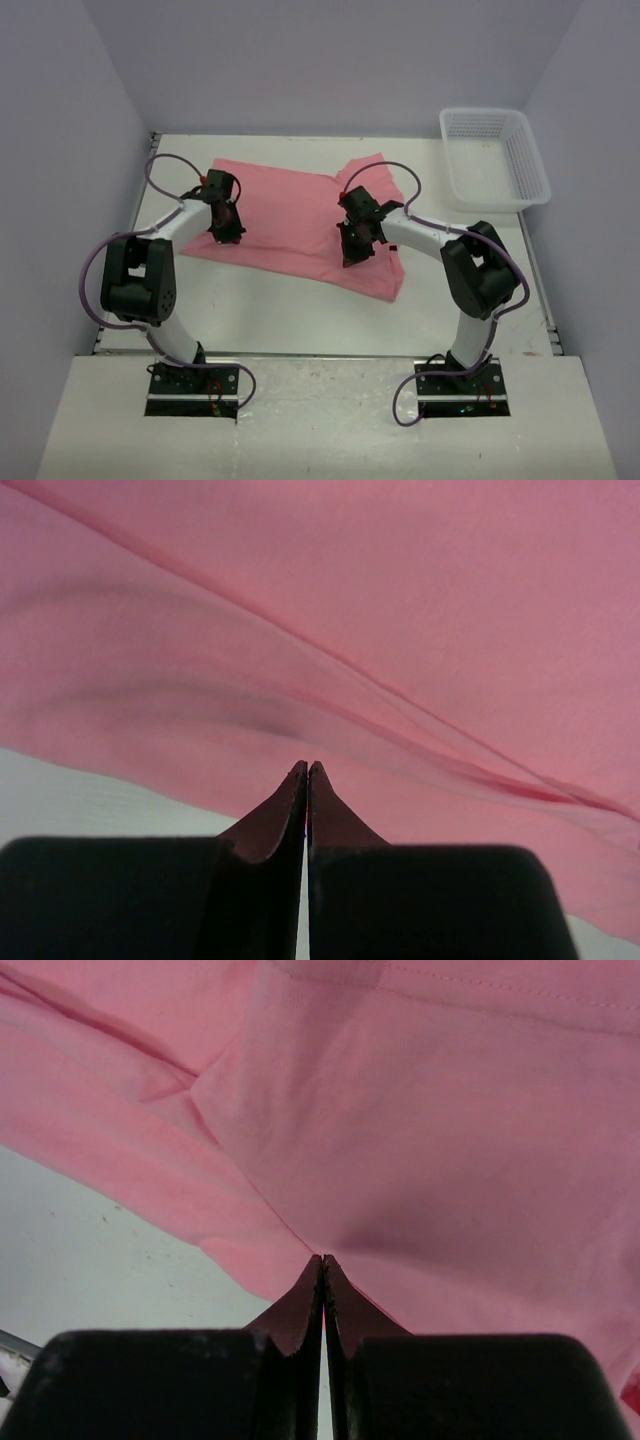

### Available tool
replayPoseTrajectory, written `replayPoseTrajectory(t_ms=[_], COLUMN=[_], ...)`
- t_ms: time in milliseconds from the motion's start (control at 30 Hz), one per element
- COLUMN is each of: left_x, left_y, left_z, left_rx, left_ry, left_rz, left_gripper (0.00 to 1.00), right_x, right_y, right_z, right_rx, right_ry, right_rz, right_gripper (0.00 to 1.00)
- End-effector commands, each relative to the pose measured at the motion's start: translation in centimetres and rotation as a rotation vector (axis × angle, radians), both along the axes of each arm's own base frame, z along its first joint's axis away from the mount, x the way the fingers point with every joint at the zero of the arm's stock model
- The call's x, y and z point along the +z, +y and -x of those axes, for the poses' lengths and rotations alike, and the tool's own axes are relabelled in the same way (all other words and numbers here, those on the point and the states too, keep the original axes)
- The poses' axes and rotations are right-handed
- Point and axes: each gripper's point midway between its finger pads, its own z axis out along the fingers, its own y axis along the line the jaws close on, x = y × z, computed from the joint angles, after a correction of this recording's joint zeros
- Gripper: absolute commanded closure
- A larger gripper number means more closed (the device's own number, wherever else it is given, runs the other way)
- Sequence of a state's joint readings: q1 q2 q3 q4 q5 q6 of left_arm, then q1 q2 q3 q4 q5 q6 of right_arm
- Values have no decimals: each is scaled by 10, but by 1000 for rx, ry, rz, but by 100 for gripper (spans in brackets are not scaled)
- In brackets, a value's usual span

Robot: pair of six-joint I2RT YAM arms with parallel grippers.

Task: Fold and stack the t-shirts
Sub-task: Fold the flattened tshirt in 1/3 of the way

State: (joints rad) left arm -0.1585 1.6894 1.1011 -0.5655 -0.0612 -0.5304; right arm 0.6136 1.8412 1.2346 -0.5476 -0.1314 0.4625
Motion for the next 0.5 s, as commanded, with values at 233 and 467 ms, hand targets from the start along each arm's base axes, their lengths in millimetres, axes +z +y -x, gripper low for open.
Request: replayPoseTrajectory(t_ms=[233, 467], left_x=[-4, -29], left_y=[5, 7], left_z=[-31, -33], left_rx=[29, 42], left_ry=[1, 64], left_rz=[-55, -72], left_gripper=[100, 100], right_x=[-5, -21], right_y=[15, 11], right_z=[-9, -2], right_rx=[43, 35], right_ry=[-12, 25], right_rz=[-45, -22], right_gripper=[100, 100])
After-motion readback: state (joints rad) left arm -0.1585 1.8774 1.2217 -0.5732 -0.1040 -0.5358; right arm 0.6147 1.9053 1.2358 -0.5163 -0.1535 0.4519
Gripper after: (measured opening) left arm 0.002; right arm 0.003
